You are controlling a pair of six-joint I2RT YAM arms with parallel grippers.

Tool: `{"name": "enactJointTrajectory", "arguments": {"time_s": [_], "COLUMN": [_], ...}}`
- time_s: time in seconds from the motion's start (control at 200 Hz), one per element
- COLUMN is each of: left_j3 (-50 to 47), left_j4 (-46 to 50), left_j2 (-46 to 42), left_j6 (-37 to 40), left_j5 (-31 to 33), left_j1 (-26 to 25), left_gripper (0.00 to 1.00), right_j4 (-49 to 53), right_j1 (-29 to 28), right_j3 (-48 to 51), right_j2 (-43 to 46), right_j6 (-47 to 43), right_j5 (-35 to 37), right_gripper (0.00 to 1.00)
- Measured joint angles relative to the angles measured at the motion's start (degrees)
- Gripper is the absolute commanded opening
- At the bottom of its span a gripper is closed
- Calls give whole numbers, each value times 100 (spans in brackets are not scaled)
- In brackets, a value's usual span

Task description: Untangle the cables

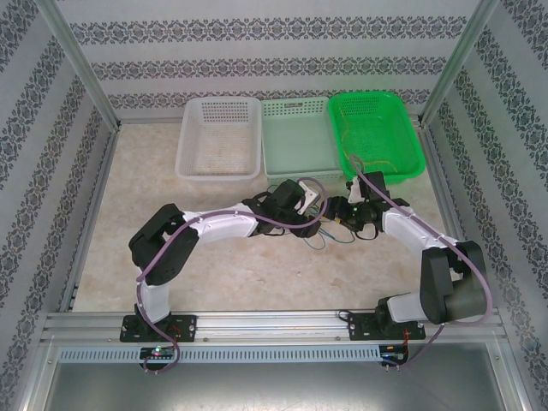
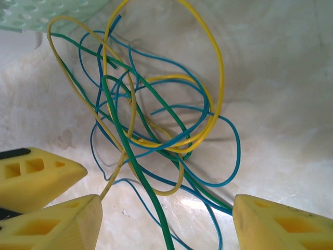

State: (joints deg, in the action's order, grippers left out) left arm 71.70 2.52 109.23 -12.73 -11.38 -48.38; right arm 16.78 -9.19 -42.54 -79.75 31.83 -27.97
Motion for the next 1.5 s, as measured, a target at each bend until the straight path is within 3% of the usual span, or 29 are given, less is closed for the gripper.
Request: {"name": "enactJointTrajectory", "arguments": {"time_s": [0.08,0.18,0.46,0.56,0.829,1.149,1.504], "left_j3": [33,44,-247,-341,-566,-1272,-1401], "left_j4": [-46,-83,-155,-157,-149,114,146], "left_j2": [17,20,-133,-223,-514,-953,-1276], "left_j6": [-28,-17,-13,-11,37,72,46], "left_j5": [46,114,304,382,739,1425,1746], "left_j1": [0,0,0,0,2,146,313], "left_gripper": [27,14,10,9,9,9,12], "right_j4": [-48,-153,-446,-542,-540,-304,-291], "right_j1": [7,7,4,4,4,22,310], "right_j3": [42,46,46,46,-59,-1392,-1700], "right_j2": [0,-2,-179,-208,313,1740,2275], "right_j6": [46,118,315,409,516,535,560], "right_j5": [-81,-201,-605,-726,-837,-903,-754], "right_gripper": [57,46,16,0,0,0,0]}}
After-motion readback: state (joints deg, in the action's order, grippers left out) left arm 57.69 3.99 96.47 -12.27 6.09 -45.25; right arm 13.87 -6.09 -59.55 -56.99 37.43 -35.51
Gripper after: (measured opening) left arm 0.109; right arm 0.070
